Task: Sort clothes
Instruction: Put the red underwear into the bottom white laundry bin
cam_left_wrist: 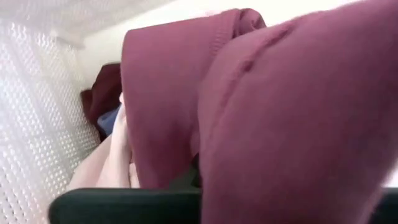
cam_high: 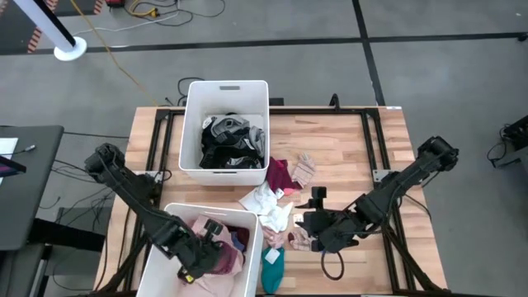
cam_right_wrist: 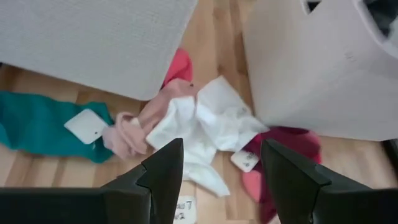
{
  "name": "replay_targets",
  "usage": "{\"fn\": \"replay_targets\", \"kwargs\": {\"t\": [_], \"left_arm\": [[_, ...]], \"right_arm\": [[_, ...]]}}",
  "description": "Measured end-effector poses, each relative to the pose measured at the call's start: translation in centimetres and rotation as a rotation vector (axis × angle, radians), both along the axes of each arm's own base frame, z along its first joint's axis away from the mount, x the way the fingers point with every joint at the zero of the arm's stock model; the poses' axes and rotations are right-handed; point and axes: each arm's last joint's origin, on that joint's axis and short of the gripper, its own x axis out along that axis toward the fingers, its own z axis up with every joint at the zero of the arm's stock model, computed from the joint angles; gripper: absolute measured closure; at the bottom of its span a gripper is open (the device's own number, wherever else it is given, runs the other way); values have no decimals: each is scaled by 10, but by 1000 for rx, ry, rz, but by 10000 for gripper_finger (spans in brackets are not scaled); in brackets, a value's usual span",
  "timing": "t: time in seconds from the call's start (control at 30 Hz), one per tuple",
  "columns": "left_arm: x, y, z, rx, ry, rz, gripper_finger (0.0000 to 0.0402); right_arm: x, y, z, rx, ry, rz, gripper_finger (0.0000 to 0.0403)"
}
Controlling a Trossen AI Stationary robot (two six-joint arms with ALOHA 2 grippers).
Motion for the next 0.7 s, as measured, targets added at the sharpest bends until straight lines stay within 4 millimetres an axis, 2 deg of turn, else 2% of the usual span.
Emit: {"fn": "replay_targets", "kwargs": {"t": [0.2,0.4,0.53,0.7], "left_arm": [[2,9,-12,-3,49,45,302],[5,12,-13,-26,71,61,221],[6,15,-13,-51,91,66,199],[8,15,-14,-55,96,68,196]], "right_arm": [[-6,-3,-28,39,42,-34,176],[-10,-5,-53,115,49,-53,176],[-13,-5,-65,152,45,-40,176],[-14,-6,-71,164,32,-42,176]]}}
